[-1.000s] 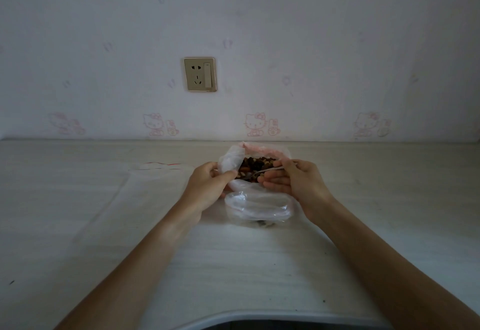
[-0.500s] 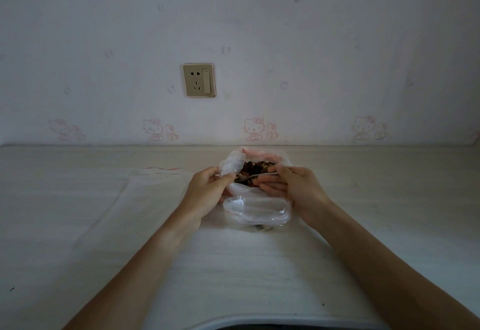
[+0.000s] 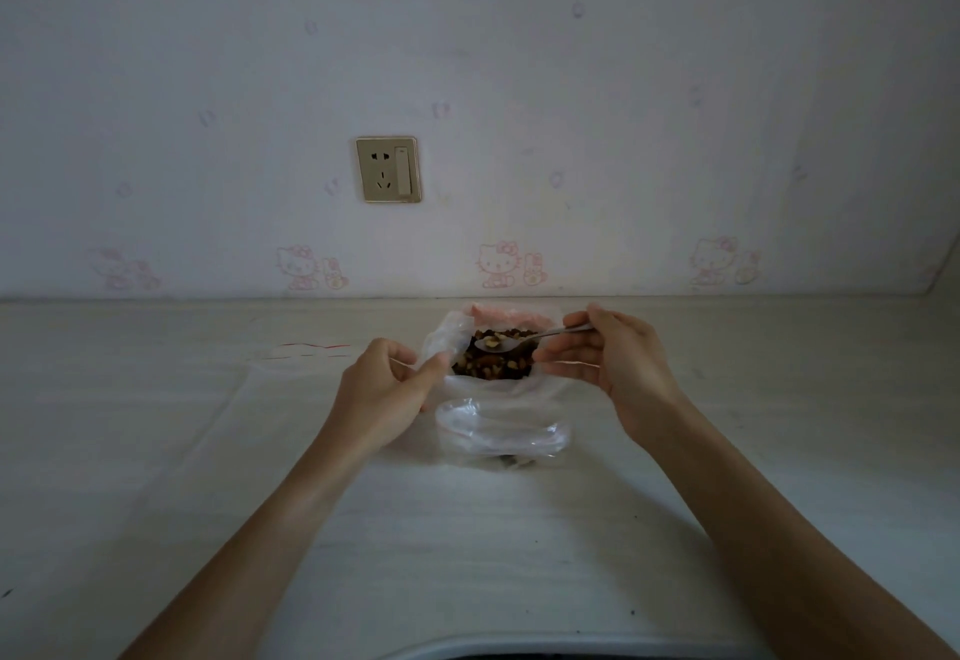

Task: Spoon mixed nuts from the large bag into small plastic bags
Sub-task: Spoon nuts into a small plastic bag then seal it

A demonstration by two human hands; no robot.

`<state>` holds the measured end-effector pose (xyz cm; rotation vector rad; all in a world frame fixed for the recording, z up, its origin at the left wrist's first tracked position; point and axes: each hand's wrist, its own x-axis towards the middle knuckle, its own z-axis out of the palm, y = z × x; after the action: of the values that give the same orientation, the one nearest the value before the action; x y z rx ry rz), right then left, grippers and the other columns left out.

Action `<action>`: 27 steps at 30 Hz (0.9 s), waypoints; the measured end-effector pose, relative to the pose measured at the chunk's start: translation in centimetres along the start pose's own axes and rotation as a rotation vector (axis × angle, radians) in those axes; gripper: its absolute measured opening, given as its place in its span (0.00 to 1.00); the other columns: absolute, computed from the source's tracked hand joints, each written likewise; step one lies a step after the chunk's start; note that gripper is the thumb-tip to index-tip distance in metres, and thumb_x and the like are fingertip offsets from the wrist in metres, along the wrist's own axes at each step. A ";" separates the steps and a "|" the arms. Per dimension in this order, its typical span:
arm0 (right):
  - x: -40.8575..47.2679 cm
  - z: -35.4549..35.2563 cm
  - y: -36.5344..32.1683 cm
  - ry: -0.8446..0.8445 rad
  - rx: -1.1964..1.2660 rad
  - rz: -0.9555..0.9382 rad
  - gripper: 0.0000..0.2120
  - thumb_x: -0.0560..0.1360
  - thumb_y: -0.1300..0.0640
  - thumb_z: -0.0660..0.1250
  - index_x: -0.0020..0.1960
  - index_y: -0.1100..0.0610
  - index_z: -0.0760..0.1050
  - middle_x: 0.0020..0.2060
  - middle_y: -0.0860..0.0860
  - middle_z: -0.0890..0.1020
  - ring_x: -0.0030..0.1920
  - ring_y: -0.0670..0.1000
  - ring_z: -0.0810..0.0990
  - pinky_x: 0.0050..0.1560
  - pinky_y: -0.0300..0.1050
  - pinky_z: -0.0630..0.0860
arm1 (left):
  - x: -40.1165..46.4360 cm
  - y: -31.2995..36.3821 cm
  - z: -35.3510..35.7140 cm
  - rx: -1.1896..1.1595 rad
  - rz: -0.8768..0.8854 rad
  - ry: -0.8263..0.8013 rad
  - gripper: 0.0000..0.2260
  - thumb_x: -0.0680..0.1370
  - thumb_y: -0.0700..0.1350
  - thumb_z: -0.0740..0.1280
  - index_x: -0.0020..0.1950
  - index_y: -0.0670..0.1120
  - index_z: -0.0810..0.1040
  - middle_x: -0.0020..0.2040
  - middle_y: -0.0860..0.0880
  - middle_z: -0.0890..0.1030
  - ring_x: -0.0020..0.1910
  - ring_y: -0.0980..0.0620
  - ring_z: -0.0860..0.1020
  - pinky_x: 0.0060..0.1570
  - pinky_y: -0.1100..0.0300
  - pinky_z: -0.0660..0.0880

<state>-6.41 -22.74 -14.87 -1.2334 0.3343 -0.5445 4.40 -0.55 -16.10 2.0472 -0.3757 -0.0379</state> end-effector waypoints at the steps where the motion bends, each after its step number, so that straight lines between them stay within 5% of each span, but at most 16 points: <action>1: 0.0 -0.1 -0.3 -0.009 0.003 -0.014 0.19 0.87 0.55 0.55 0.50 0.66 0.78 0.38 0.66 0.85 0.41 0.65 0.88 0.37 0.51 0.84 | -0.3 0.1 -0.2 0.005 0.007 -0.001 0.16 0.76 0.61 0.73 0.50 0.49 0.77 0.40 0.50 0.85 0.42 0.53 0.84 0.40 0.60 0.72; 7: -0.2 -0.7 -1.9 -0.184 -0.012 -0.019 0.19 0.87 0.54 0.56 0.46 0.63 0.79 0.33 0.62 0.82 0.36 0.65 0.86 0.35 0.52 0.82 | -1.9 0.5 -1.2 0.095 0.058 -0.245 0.17 0.76 0.65 0.71 0.44 0.52 0.85 0.35 0.55 0.84 0.35 0.60 0.82 0.38 0.64 0.71; 12: -1.0 -1.0 -2.9 -0.290 -0.269 -0.101 0.19 0.87 0.54 0.57 0.44 0.63 0.79 0.31 0.62 0.80 0.33 0.65 0.84 0.33 0.52 0.81 | -2.0 0.3 -0.7 0.067 0.096 -0.297 0.06 0.78 0.53 0.74 0.44 0.53 0.88 0.37 0.58 0.85 0.32 0.63 0.81 0.33 0.74 0.71; 18: -2.2 -1.0 -3.8 -0.445 -0.524 -0.308 0.19 0.86 0.54 0.56 0.46 0.65 0.77 0.32 0.66 0.80 0.32 0.61 0.81 0.36 0.49 0.80 | -1.9 0.2 -1.1 0.010 0.126 -0.318 0.05 0.80 0.49 0.72 0.45 0.52 0.87 0.37 0.51 0.86 0.33 0.59 0.81 0.32 0.71 0.71; 22: -2.1 -1.5 -4.2 -0.427 -0.501 -0.381 0.18 0.86 0.54 0.57 0.44 0.61 0.78 0.31 0.62 0.79 0.32 0.58 0.80 0.38 0.45 0.79 | -1.9 0.2 -0.9 0.035 0.124 -0.326 0.05 0.80 0.50 0.72 0.47 0.51 0.87 0.38 0.49 0.86 0.35 0.59 0.82 0.36 0.65 0.71; 27: -0.7 -1.5 -3.1 -0.179 -0.350 -0.366 0.19 0.87 0.53 0.57 0.44 0.60 0.78 0.29 0.57 0.80 0.30 0.57 0.80 0.32 0.47 0.79 | -1.5 0.3 -1.1 -0.007 0.137 -0.289 0.06 0.80 0.50 0.72 0.45 0.52 0.86 0.38 0.50 0.86 0.35 0.59 0.82 0.35 0.68 0.72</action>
<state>-8.44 -24.22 -12.45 -1.6871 0.0485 -0.7015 3.10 0.67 -15.49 2.0073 -0.6934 -0.2529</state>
